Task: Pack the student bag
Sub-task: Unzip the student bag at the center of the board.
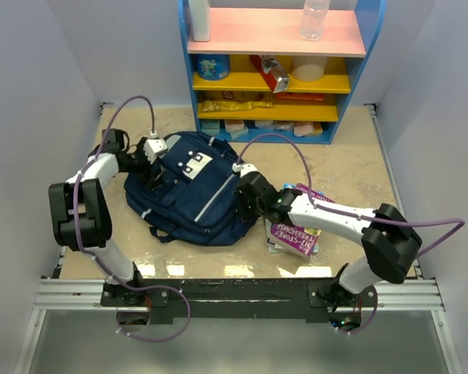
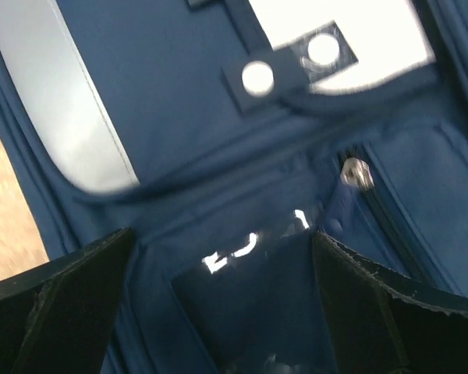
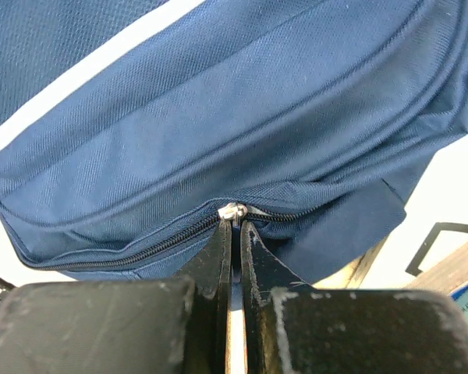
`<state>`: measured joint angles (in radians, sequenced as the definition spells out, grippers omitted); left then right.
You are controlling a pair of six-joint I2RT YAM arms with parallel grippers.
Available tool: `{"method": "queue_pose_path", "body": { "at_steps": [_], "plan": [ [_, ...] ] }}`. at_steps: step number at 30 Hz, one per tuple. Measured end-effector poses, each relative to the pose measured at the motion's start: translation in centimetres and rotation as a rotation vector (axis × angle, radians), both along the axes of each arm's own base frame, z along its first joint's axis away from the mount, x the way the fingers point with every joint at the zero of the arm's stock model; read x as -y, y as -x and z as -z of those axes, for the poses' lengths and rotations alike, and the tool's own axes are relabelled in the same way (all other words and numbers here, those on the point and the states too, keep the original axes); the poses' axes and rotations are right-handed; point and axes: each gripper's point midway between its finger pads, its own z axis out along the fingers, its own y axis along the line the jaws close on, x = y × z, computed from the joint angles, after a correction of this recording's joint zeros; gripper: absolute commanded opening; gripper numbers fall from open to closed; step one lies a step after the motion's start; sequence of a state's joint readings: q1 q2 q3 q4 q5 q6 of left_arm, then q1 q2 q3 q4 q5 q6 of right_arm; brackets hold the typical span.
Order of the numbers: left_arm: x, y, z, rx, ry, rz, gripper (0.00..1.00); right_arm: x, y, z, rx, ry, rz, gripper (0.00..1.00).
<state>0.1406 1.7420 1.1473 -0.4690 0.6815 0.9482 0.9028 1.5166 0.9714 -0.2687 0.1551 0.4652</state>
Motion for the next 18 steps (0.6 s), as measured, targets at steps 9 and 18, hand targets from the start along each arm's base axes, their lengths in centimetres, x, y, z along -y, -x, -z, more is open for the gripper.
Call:
{"method": "queue_pose_path", "body": {
  "at_steps": [9, 18],
  "plan": [
    [-7.6, 6.6, 1.6, -0.069, -0.004, -0.131, 1.00, -2.7, -3.8, 0.7, 0.040, 0.053, -0.026, 0.00],
    [-9.5, 10.1, -0.1, -0.120, -0.033, -0.140, 1.00, -4.3, -7.0, 0.3, 0.095, 0.074, -0.039, 0.00]
  ]
}}
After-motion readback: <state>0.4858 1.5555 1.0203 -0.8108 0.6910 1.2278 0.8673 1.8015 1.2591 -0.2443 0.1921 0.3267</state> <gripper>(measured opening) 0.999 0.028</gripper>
